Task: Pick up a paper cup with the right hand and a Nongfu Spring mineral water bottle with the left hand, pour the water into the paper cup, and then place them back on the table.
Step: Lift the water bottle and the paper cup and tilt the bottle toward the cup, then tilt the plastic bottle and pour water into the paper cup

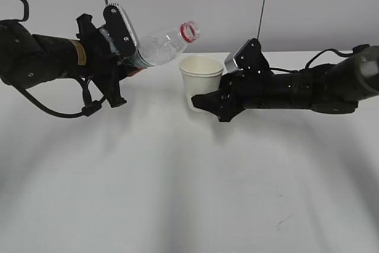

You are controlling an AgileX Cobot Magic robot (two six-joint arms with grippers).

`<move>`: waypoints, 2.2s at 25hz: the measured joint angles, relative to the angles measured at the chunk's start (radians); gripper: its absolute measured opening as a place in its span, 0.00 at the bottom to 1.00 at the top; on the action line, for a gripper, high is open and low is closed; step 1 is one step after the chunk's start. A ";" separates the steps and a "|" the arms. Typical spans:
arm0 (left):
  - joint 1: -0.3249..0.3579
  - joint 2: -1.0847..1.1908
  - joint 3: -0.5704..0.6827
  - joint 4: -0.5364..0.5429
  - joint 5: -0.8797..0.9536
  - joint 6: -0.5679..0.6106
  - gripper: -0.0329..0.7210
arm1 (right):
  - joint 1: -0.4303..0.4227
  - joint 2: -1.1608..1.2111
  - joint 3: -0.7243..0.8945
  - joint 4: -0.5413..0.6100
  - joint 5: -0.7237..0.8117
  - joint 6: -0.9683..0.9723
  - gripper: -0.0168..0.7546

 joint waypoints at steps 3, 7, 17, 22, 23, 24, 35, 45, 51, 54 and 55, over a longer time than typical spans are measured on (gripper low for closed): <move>0.000 0.000 0.000 0.000 0.016 0.024 0.36 | 0.000 0.002 -0.005 -0.039 0.000 0.015 0.62; 0.000 0.000 0.000 0.000 0.040 0.058 0.37 | 0.000 0.002 -0.006 -0.097 0.000 0.045 0.62; 0.000 0.000 -0.072 -0.002 0.147 0.073 0.37 | 0.000 0.002 -0.006 -0.217 0.000 0.120 0.62; 0.000 0.000 -0.086 0.024 0.171 0.093 0.38 | -0.002 0.002 -0.006 -0.217 0.000 0.122 0.61; 0.000 0.000 -0.086 0.030 0.174 0.094 0.38 | -0.004 0.002 -0.006 -0.212 0.000 0.122 0.61; 0.000 0.000 -0.086 0.033 0.175 0.095 0.38 | -0.006 0.002 -0.007 -0.210 0.000 0.122 0.61; 0.000 0.000 -0.105 0.118 0.224 0.098 0.38 | -0.008 0.002 -0.028 -0.204 -0.019 0.129 0.61; 0.000 0.002 -0.152 0.238 0.288 0.098 0.38 | -0.008 0.002 -0.030 -0.204 -0.023 0.133 0.61; 0.000 0.007 -0.152 0.285 0.290 0.099 0.38 | -0.008 0.002 -0.030 -0.206 -0.023 0.133 0.61; 0.000 0.007 -0.152 0.296 0.289 0.099 0.38 | -0.008 0.002 -0.030 -0.206 -0.023 0.135 0.61; 0.000 0.007 -0.153 0.301 0.289 0.099 0.38 | -0.008 0.002 -0.030 -0.208 -0.023 0.137 0.61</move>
